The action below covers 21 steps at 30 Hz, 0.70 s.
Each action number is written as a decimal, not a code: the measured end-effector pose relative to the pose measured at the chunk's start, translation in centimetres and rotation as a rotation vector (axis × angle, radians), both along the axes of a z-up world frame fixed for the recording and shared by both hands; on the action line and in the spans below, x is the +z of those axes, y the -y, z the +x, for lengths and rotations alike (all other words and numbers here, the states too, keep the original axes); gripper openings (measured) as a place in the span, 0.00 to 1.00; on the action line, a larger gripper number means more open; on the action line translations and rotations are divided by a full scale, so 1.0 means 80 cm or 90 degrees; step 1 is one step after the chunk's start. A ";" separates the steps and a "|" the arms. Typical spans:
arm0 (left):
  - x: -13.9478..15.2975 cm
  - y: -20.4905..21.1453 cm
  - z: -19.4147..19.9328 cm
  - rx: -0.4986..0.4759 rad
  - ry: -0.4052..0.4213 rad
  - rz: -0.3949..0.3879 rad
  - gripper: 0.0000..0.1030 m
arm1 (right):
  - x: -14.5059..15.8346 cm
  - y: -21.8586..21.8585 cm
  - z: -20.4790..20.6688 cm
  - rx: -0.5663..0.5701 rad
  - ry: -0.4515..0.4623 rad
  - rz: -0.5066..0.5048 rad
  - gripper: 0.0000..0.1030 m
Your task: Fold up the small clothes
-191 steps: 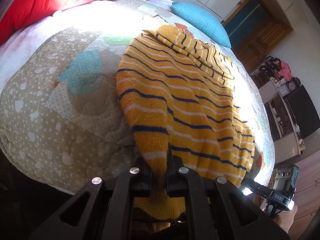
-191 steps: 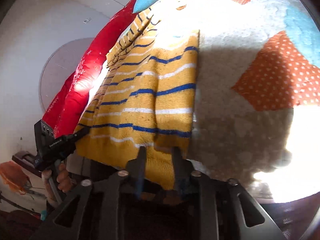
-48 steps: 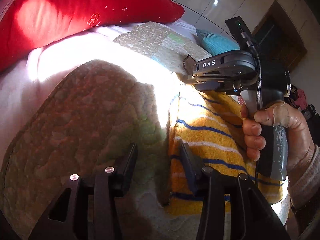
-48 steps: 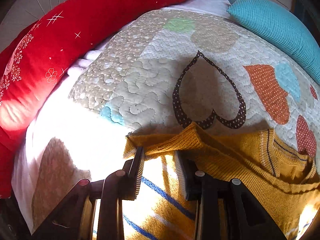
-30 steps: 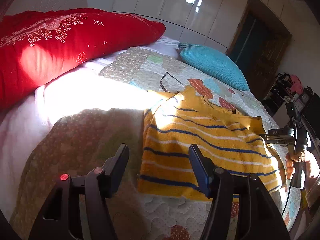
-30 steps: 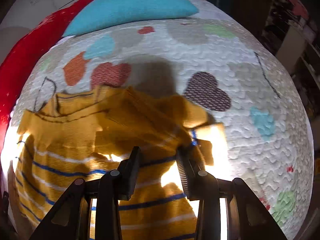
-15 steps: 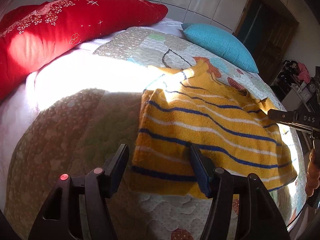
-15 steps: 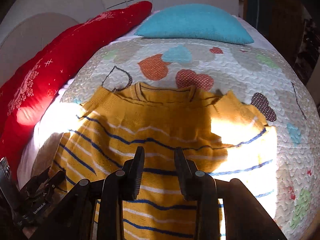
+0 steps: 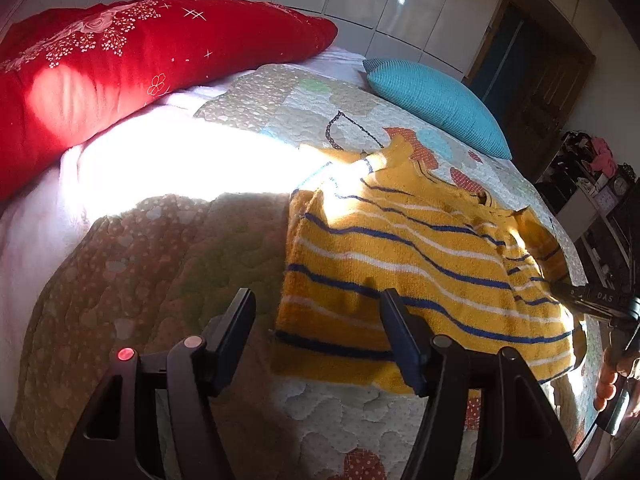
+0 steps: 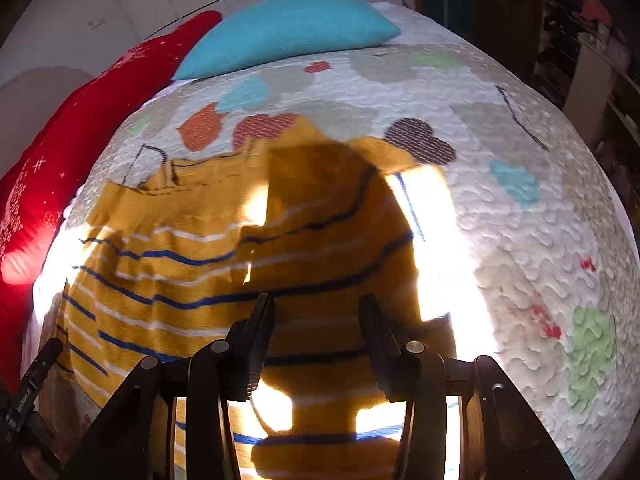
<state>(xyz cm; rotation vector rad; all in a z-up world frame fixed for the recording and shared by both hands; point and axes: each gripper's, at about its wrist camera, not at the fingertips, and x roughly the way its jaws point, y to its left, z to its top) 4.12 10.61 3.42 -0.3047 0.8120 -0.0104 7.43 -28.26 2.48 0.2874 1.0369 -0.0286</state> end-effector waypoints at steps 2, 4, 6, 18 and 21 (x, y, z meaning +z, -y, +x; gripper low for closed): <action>0.004 0.004 -0.004 0.000 0.014 0.009 0.62 | -0.011 0.050 -0.021 -0.066 -0.007 0.021 0.49; 0.006 0.008 -0.008 0.000 0.027 0.019 0.64 | -0.010 0.082 -0.046 -0.120 0.000 0.033 0.54; 0.007 0.010 -0.010 -0.001 0.035 0.023 0.66 | -0.001 0.092 -0.067 -0.131 0.020 0.045 0.54; 0.008 0.013 -0.011 -0.001 0.041 0.014 0.66 | 0.054 -0.043 -0.071 0.039 0.112 -0.049 0.54; 0.009 0.011 -0.013 0.000 0.043 0.010 0.66 | 0.042 -0.072 -0.021 0.076 0.086 -0.031 0.54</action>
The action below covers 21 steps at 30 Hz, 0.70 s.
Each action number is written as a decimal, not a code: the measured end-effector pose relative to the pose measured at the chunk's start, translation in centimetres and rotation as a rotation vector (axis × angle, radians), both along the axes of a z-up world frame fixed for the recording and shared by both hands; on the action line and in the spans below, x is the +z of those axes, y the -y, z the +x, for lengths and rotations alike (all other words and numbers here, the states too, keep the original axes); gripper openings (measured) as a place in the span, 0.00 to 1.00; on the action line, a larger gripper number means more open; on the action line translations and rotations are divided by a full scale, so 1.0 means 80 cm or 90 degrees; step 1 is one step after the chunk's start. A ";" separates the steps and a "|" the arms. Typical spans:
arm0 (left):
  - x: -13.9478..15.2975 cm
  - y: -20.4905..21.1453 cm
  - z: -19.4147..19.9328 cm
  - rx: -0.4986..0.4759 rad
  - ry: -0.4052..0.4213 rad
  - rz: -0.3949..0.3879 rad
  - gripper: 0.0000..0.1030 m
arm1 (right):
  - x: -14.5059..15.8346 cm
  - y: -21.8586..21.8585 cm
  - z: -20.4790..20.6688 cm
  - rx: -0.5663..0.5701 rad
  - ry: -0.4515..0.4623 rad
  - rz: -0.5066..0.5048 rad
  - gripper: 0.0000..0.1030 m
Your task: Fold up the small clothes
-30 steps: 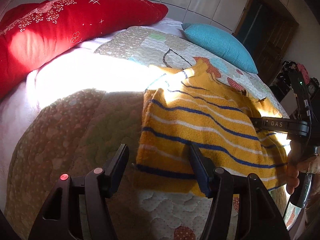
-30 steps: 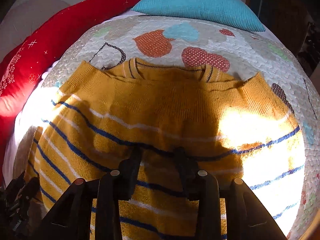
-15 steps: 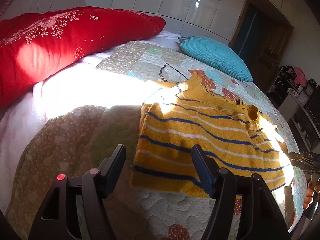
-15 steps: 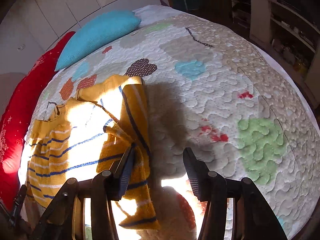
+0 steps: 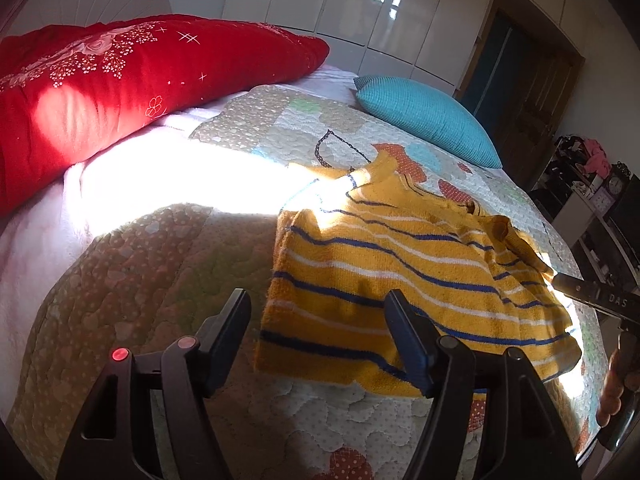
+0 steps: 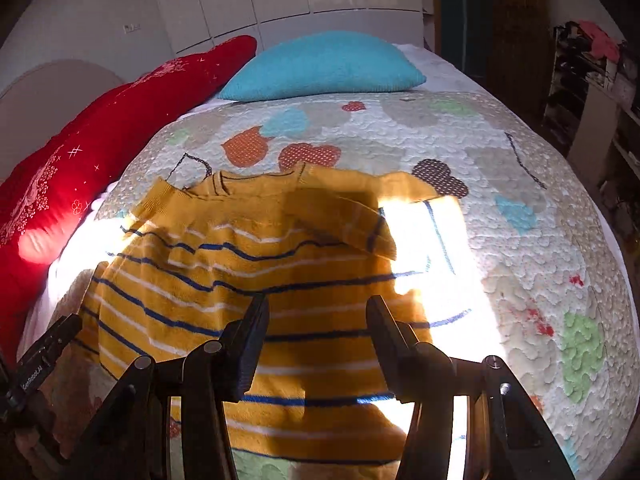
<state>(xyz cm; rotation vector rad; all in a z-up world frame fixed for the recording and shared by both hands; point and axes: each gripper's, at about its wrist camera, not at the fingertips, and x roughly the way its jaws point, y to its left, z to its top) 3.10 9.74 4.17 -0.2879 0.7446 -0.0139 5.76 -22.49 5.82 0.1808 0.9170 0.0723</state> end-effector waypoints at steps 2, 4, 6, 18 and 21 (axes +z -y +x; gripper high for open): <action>0.001 -0.002 -0.002 0.000 0.001 -0.004 0.66 | -0.020 -0.005 0.043 0.004 -0.041 0.009 0.54; 0.001 -0.005 -0.003 0.002 0.002 -0.004 0.66 | -0.043 0.001 0.083 -0.020 -0.081 -0.004 0.54; 0.000 -0.010 -0.004 0.004 0.001 -0.005 0.67 | -0.056 0.015 0.112 -0.050 -0.089 0.000 0.54; -0.010 -0.029 0.005 0.026 -0.024 -0.023 0.68 | -0.031 0.013 0.164 -0.084 -0.070 -0.028 0.59; -0.010 -0.028 0.004 0.025 -0.026 -0.020 0.68 | -0.019 -0.007 0.148 -0.049 -0.056 -0.039 0.59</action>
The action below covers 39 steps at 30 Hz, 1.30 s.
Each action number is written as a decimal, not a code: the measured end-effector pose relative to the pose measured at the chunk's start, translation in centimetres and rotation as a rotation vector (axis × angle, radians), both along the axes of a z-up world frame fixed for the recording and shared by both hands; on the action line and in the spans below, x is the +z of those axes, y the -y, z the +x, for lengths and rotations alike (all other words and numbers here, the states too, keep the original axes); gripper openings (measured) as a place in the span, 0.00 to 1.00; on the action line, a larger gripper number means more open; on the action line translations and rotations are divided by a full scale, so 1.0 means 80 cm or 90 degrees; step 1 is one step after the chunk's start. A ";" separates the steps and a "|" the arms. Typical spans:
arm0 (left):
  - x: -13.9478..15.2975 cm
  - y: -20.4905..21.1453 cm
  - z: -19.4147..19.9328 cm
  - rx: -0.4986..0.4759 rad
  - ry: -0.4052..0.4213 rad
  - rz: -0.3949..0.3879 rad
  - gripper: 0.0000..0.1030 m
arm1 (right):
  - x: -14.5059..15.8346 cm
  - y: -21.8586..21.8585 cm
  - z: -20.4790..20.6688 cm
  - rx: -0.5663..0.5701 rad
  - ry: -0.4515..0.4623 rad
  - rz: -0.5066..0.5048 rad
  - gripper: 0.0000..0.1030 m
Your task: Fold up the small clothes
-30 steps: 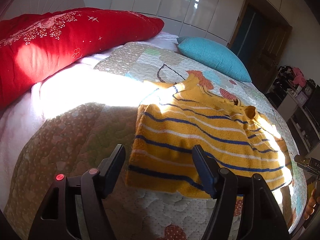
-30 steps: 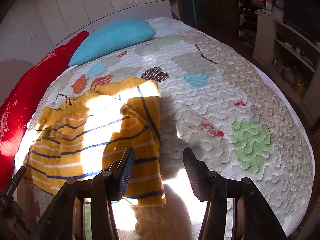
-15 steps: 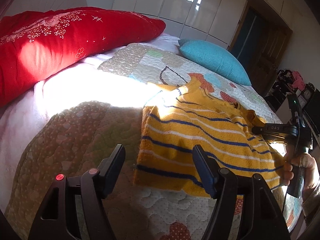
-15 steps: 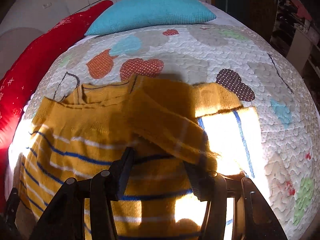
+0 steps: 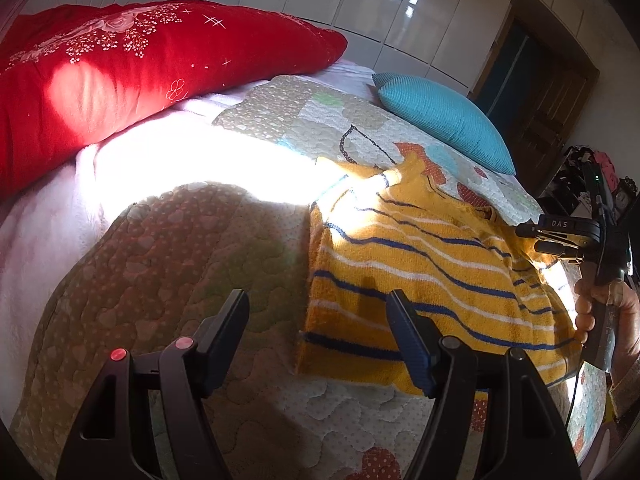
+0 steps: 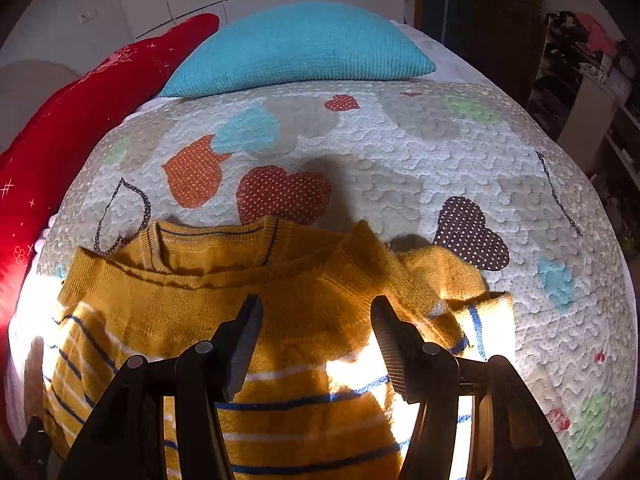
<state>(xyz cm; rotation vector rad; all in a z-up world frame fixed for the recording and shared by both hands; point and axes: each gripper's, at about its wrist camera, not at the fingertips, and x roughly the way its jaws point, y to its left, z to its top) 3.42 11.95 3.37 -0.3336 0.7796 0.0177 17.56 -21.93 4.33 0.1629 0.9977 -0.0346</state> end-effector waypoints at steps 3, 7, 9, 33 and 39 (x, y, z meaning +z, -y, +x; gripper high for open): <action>0.000 -0.004 0.001 0.006 -0.003 -0.002 0.68 | 0.020 -0.030 -0.024 0.027 0.032 -0.017 0.59; 0.000 -0.017 0.000 0.026 -0.009 -0.009 0.68 | 0.046 -0.094 -0.043 0.099 0.076 -0.046 0.61; 0.001 -0.025 0.000 0.042 -0.015 0.001 0.68 | 0.049 -0.130 -0.043 0.147 0.068 -0.034 0.61; 0.000 -0.080 -0.010 0.097 -0.026 -0.024 0.68 | 0.034 -0.276 0.023 0.257 0.012 -0.046 0.61; 0.003 -0.076 -0.012 0.099 -0.024 -0.008 0.68 | 0.048 -0.240 -0.054 0.282 0.013 -0.002 0.63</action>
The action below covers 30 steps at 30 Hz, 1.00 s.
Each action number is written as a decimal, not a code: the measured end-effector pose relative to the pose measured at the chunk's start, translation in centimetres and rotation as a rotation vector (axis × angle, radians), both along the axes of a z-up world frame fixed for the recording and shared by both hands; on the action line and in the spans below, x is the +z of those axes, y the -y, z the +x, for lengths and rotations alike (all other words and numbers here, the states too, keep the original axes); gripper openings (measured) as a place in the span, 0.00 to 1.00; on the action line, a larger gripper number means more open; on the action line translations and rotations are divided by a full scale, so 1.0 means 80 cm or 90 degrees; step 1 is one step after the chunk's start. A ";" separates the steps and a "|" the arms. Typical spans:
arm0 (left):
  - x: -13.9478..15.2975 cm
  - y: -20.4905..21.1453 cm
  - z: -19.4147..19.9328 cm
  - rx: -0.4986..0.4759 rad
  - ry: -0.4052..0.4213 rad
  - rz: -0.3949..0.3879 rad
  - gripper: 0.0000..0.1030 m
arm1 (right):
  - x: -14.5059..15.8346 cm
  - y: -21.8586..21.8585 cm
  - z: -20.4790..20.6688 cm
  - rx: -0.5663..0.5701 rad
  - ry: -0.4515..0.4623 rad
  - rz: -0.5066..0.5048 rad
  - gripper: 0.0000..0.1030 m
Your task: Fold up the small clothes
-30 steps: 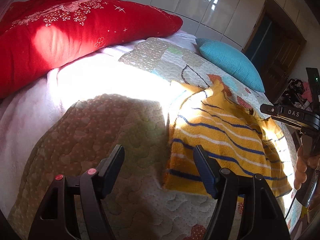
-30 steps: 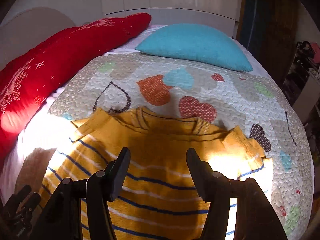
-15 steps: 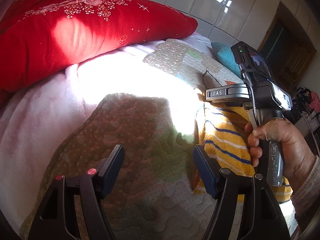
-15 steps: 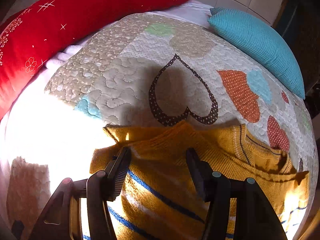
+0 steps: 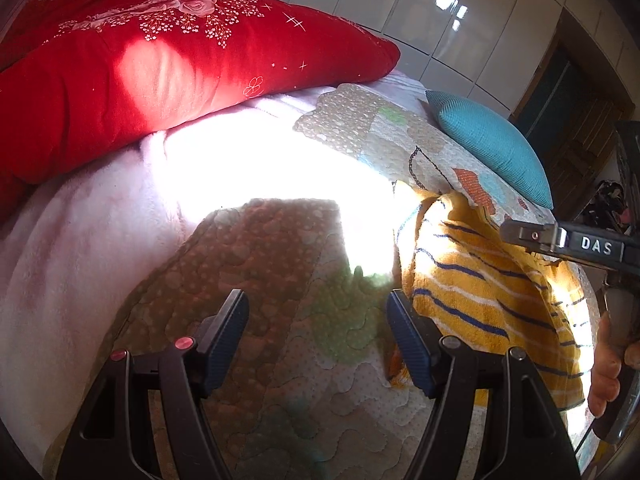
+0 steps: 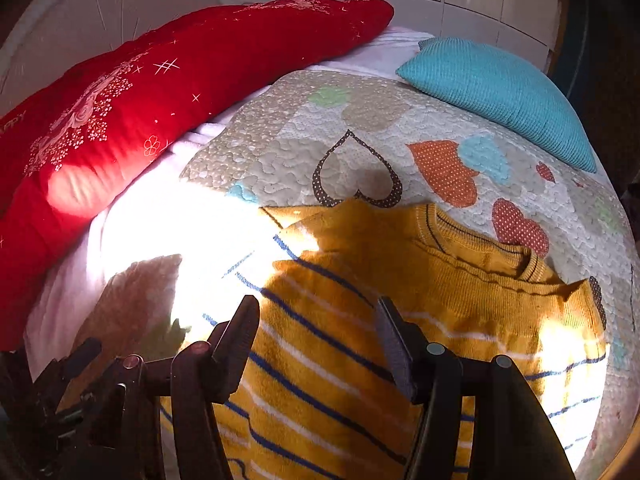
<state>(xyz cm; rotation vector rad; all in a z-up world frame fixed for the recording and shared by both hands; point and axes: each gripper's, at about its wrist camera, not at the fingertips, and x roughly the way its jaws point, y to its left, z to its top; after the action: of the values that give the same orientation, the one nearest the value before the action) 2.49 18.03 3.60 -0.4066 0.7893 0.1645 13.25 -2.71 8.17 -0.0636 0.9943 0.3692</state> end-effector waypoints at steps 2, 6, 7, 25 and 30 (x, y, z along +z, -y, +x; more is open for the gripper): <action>0.000 -0.001 -0.001 0.003 0.001 0.002 0.68 | -0.002 0.009 -0.019 0.008 -0.011 0.017 0.64; 0.000 -0.004 -0.001 0.006 0.001 0.006 0.68 | -0.010 0.011 -0.058 0.046 -0.022 0.027 0.67; 0.000 -0.005 -0.001 0.006 0.001 0.003 0.68 | -0.013 0.008 -0.069 0.062 -0.018 0.021 0.68; -0.004 -0.046 -0.002 0.063 -0.005 -0.030 0.68 | -0.096 -0.117 -0.149 0.188 0.222 -0.356 0.70; -0.005 -0.065 -0.006 0.089 -0.006 -0.043 0.68 | -0.105 -0.141 -0.123 0.165 0.234 -0.368 0.59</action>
<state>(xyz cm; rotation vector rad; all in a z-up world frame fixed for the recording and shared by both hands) 2.02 23.24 3.17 -0.5254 0.7769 0.2713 3.42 8.56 -0.23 -0.7637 0.7007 0.2823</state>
